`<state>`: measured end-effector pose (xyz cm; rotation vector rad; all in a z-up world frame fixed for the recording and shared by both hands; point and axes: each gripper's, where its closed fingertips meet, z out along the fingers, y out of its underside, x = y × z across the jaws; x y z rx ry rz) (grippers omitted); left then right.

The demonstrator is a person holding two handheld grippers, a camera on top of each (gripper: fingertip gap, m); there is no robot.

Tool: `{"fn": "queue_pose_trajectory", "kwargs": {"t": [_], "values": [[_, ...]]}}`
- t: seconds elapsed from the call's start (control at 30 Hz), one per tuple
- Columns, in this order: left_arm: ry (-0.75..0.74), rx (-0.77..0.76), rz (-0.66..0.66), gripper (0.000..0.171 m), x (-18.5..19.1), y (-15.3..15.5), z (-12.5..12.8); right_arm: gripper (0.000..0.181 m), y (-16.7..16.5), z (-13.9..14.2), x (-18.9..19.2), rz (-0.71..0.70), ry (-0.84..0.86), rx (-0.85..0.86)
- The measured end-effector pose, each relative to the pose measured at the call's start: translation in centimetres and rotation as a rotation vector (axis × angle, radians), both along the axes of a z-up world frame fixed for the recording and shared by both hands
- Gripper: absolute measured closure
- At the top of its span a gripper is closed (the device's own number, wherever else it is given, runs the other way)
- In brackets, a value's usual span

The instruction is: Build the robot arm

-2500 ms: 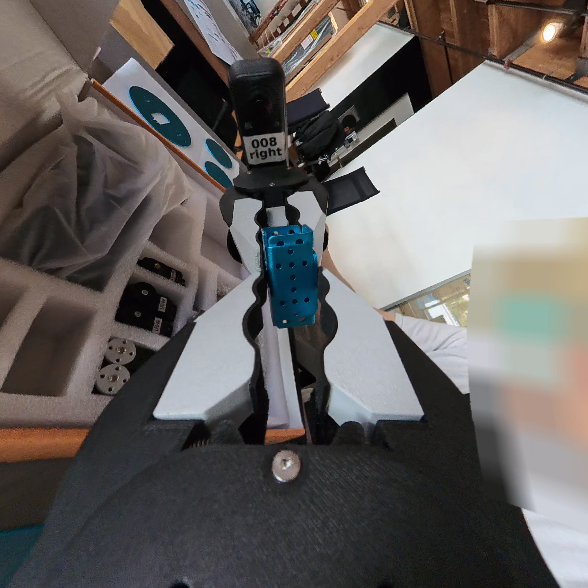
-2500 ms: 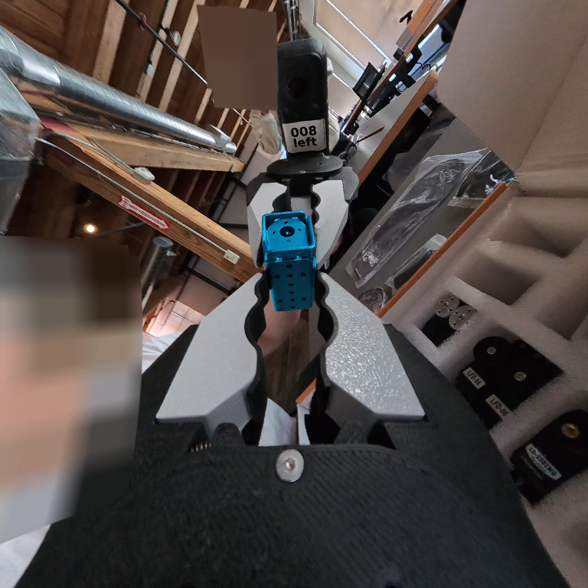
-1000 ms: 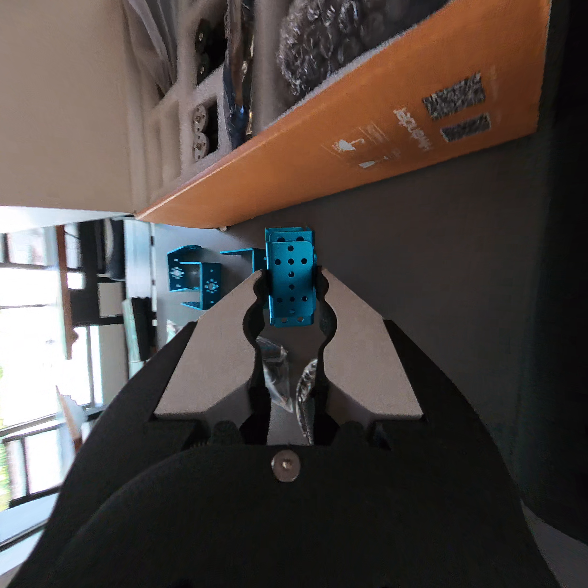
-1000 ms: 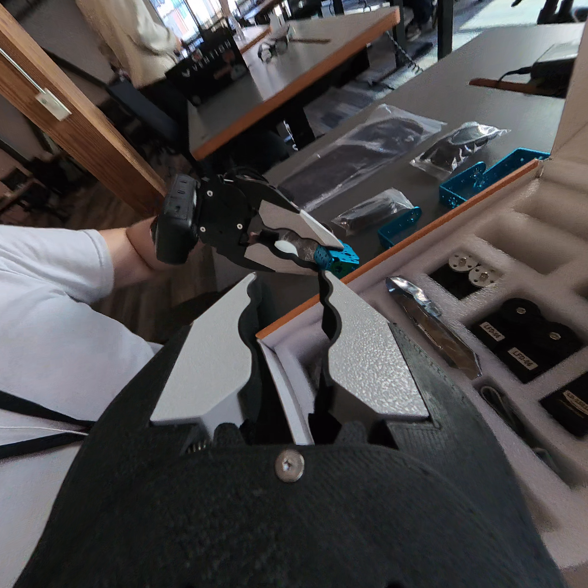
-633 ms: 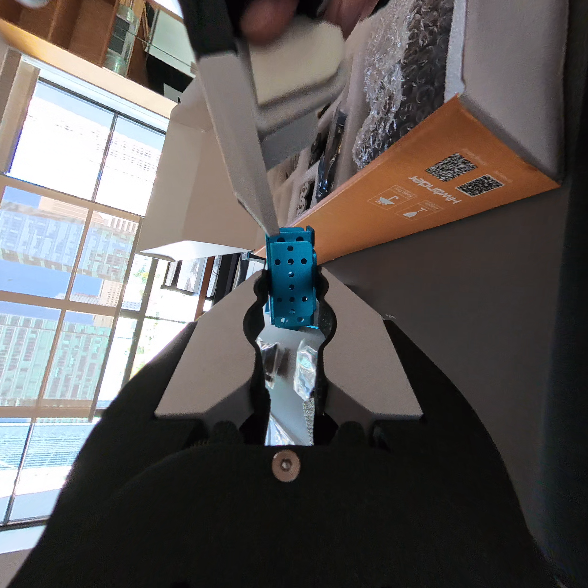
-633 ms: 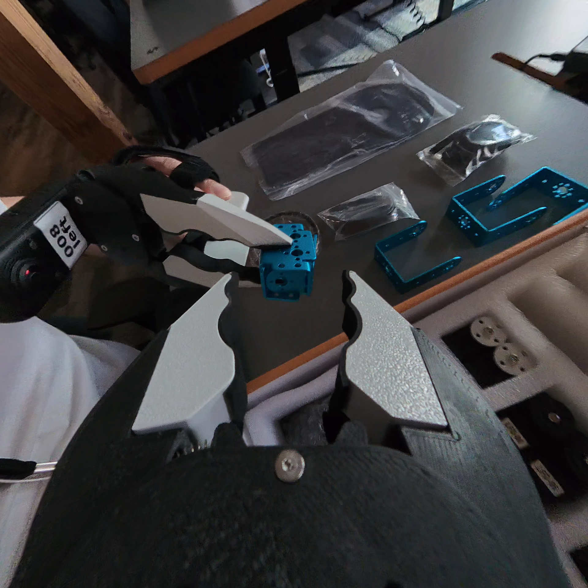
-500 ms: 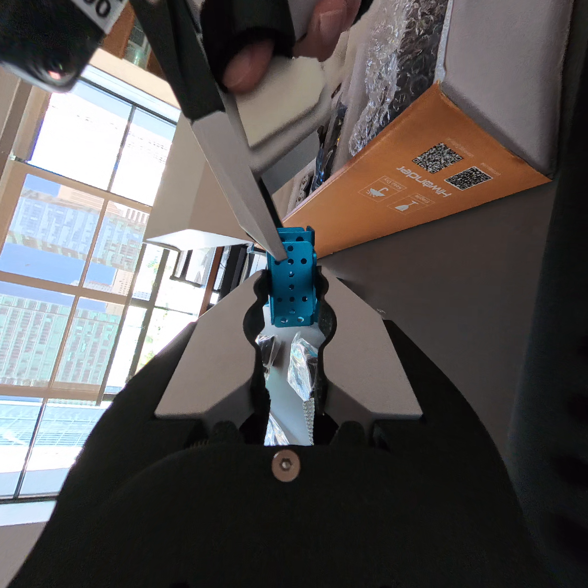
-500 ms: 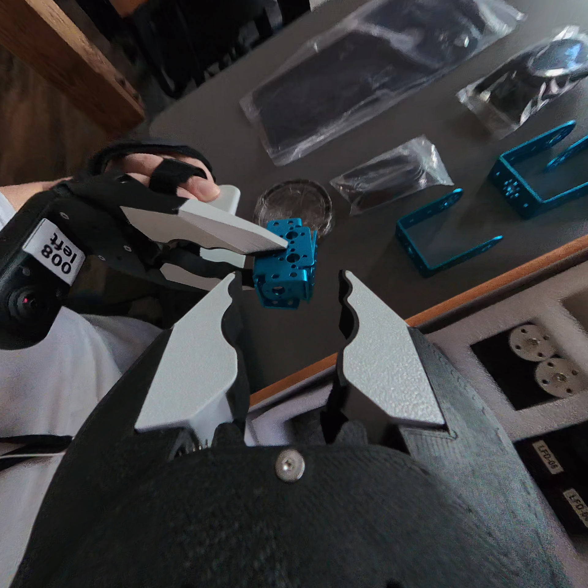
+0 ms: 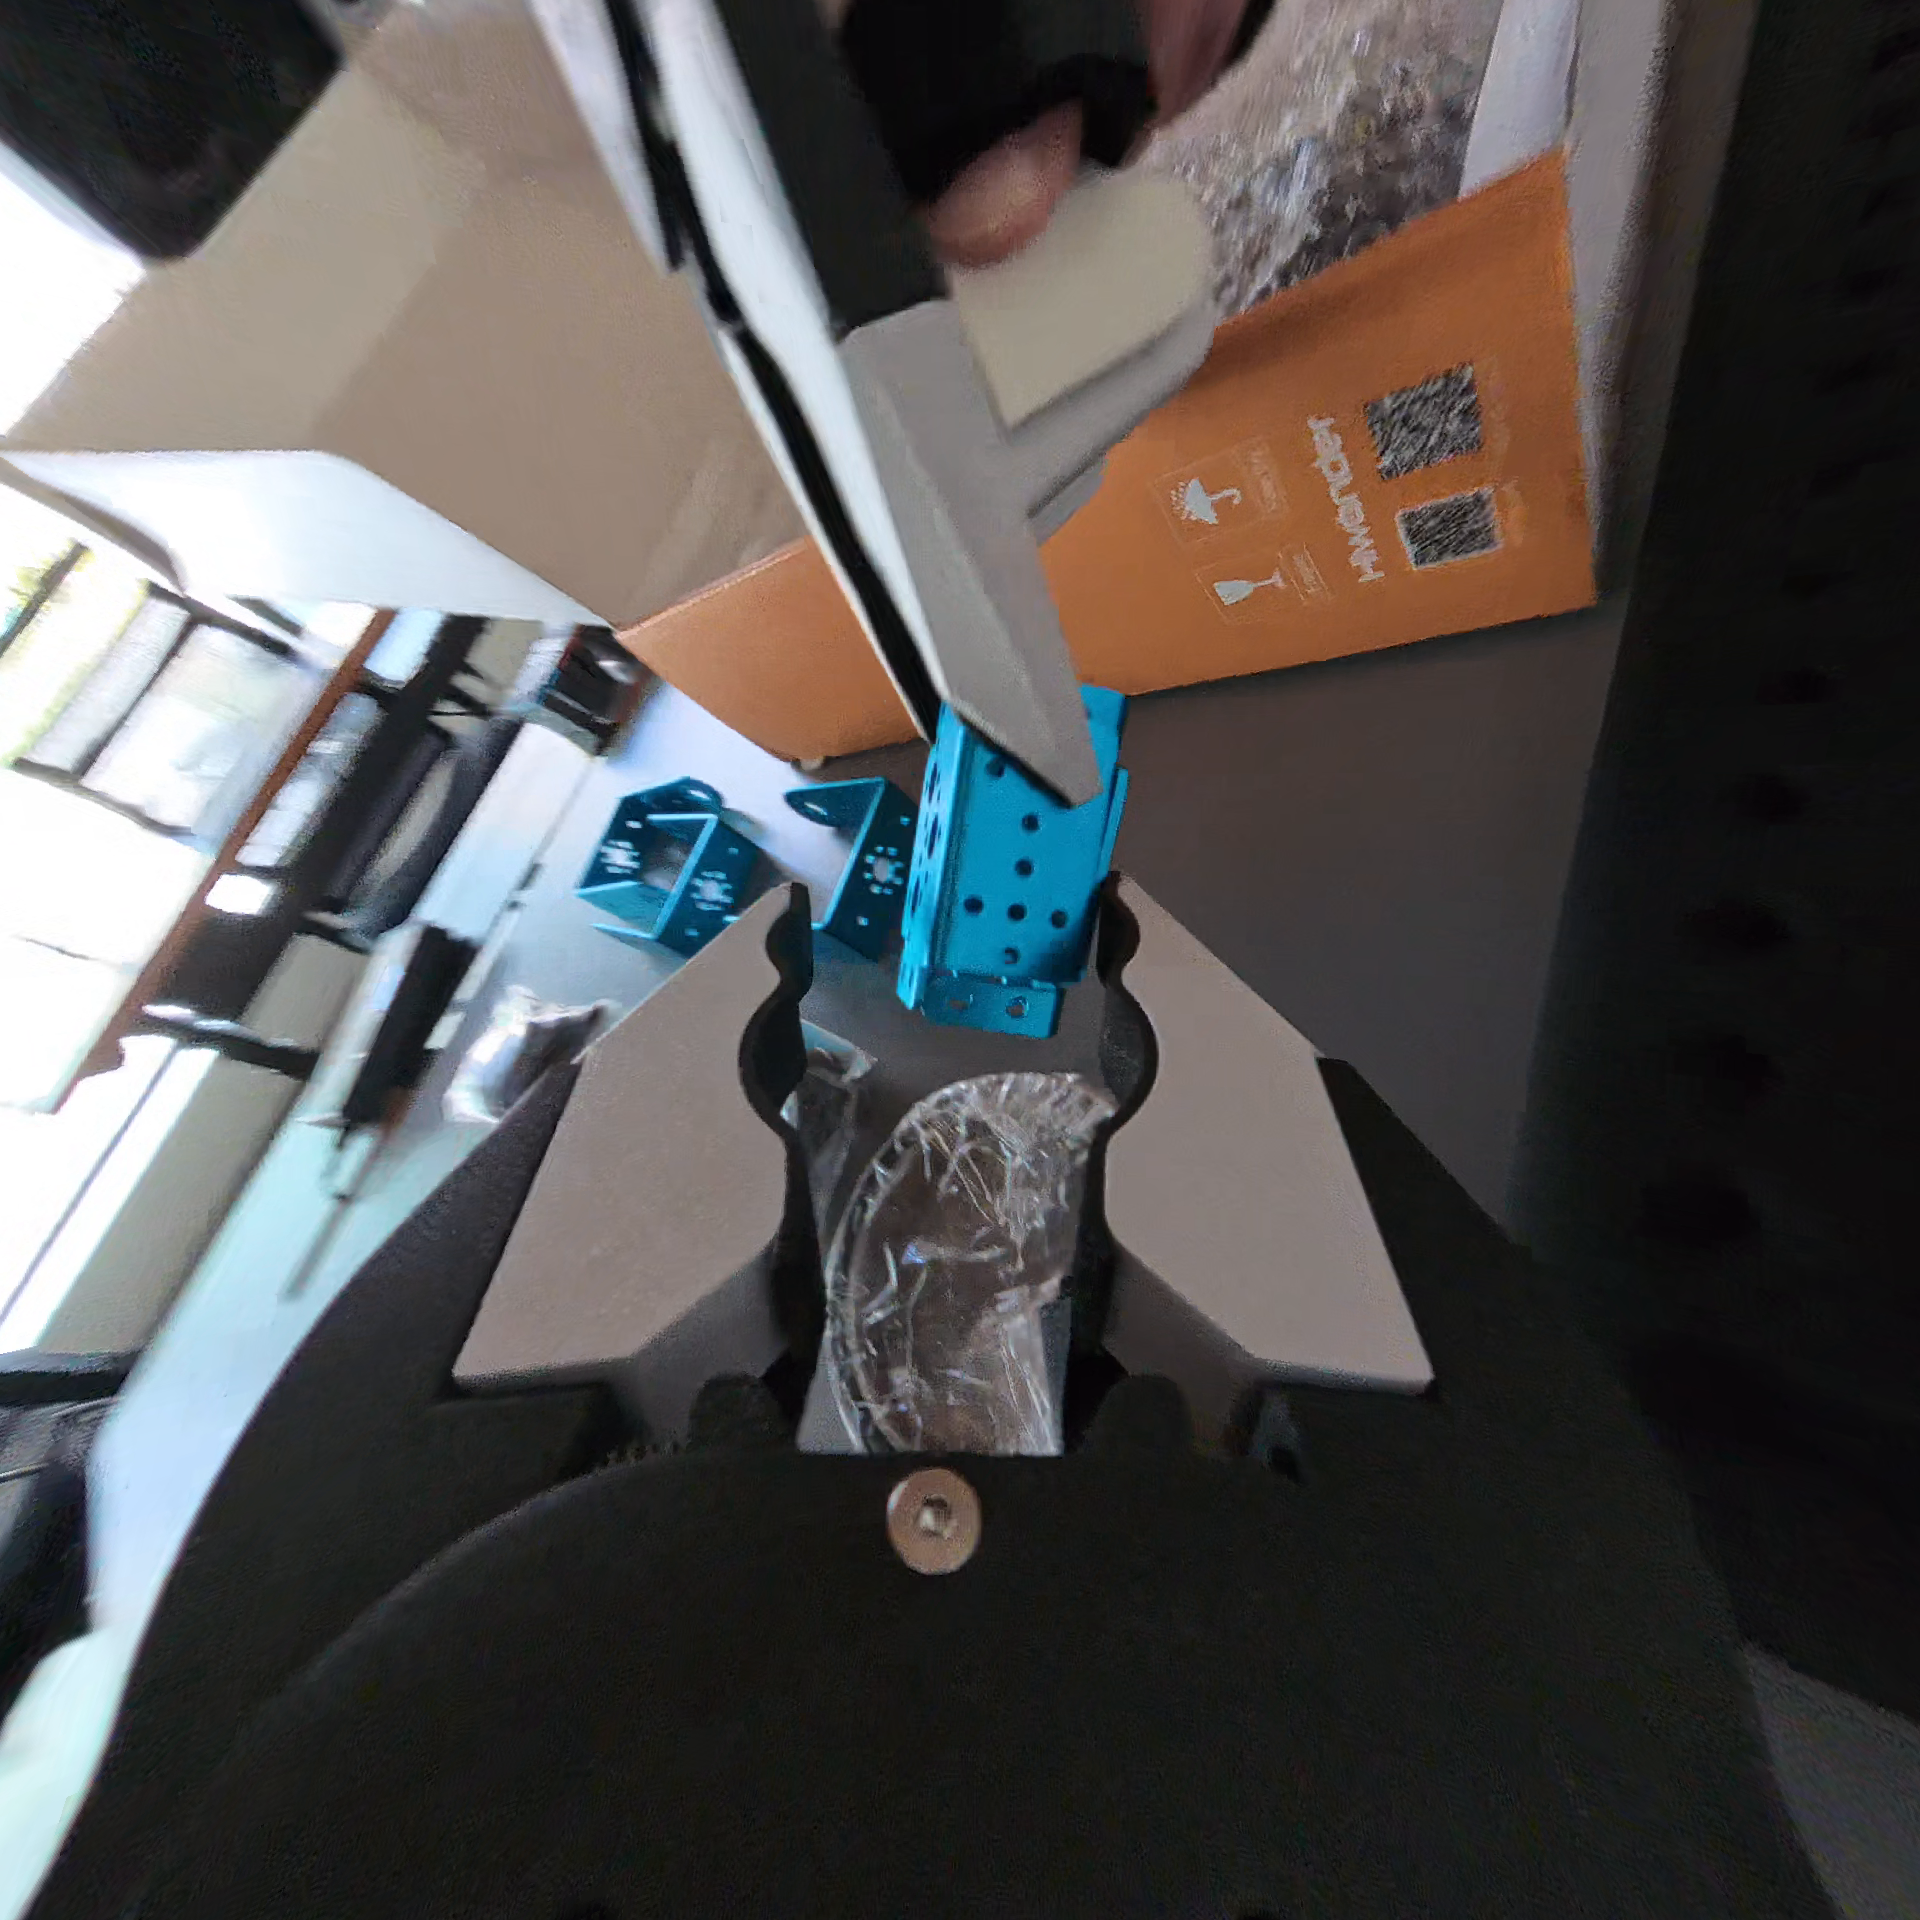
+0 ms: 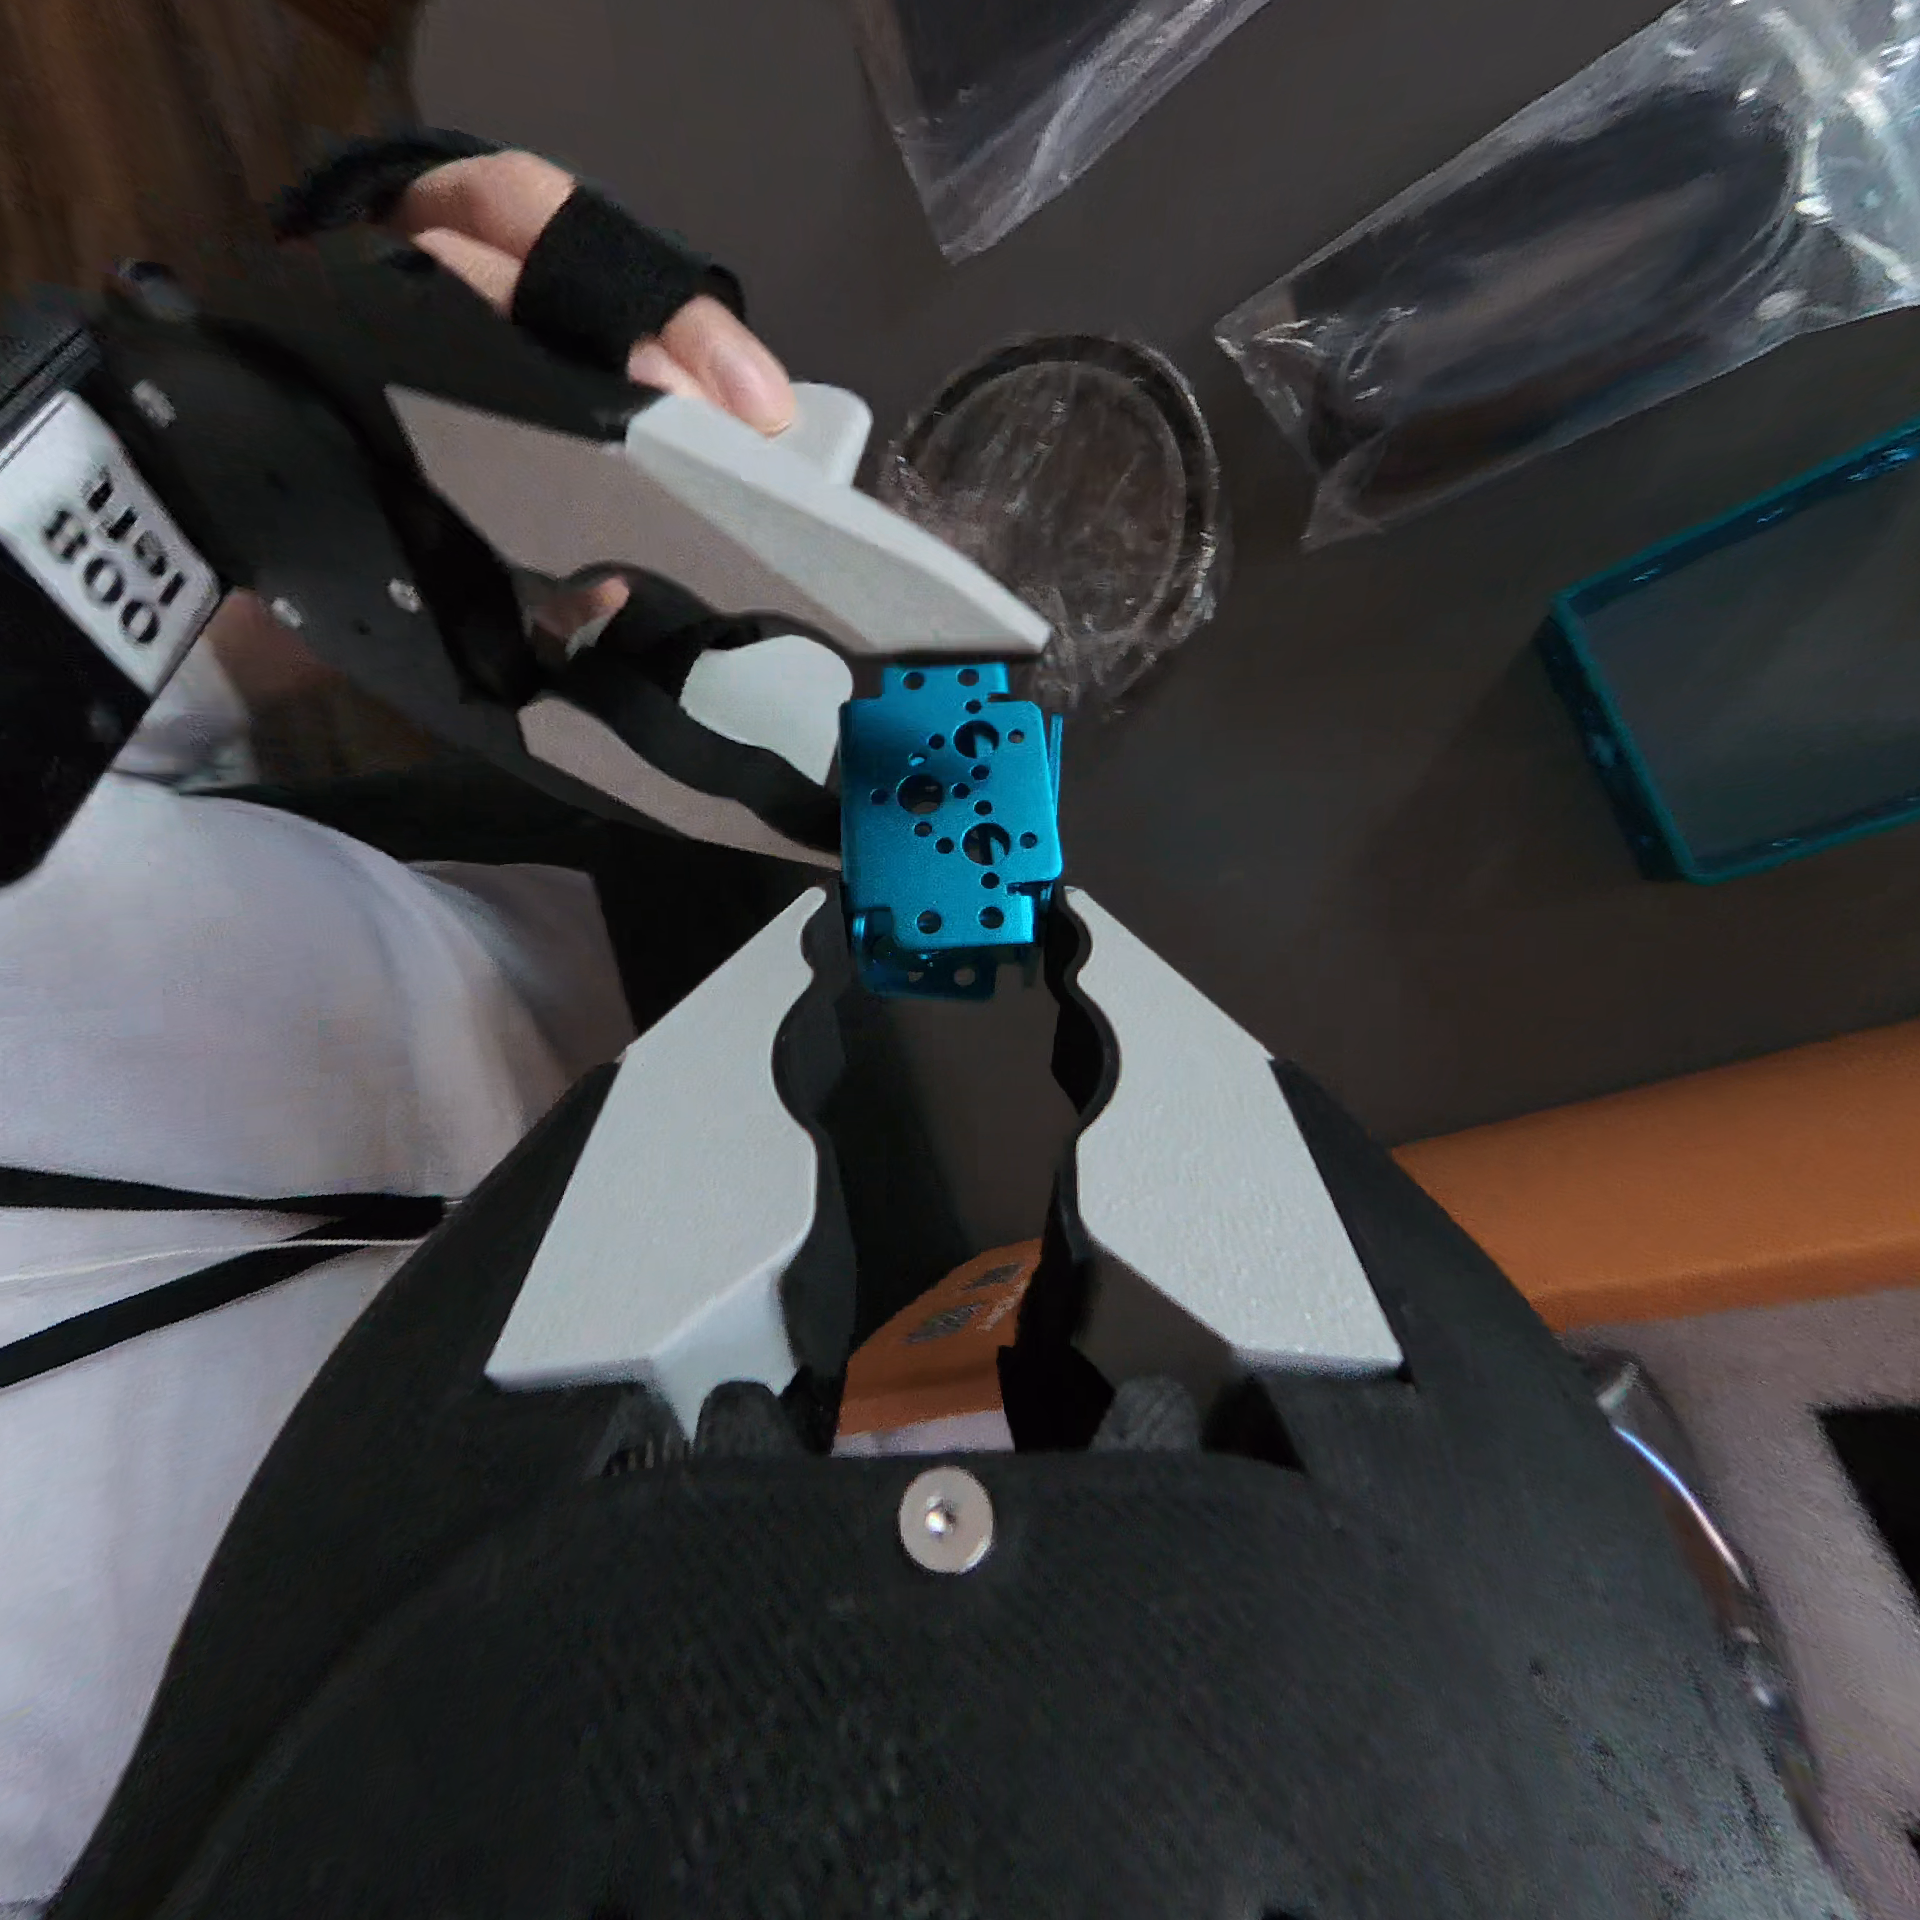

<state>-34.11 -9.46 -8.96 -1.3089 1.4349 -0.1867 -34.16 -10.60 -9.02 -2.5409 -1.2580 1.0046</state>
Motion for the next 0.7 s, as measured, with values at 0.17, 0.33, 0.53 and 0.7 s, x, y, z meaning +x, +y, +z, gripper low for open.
{"fn": "queue_pose_trajectory", "kwargs": {"t": [0.17,0.33,0.53,0.7], "values": [[-0.142,-0.189,-0.121,0.131,-2.9,-1.2,1.9,0.146,-0.6,2.0,-1.4,-0.027,0.205,-0.208],[-0.266,-0.338,-0.169,0.135,-6.9,-2.6,4.0,0.145,-0.9,4.2,-4.3,0.027,0.348,-0.299],[-0.58,-0.817,-0.241,0.161,-13.7,-3.4,6.3,0.146,-1.3,4.2,-9.8,0.113,0.443,-0.102],[-0.535,-0.794,-0.177,0.147,-19.2,-4.6,3.8,0.145,-2.9,1.9,-14.6,0.205,0.386,0.226]]}}
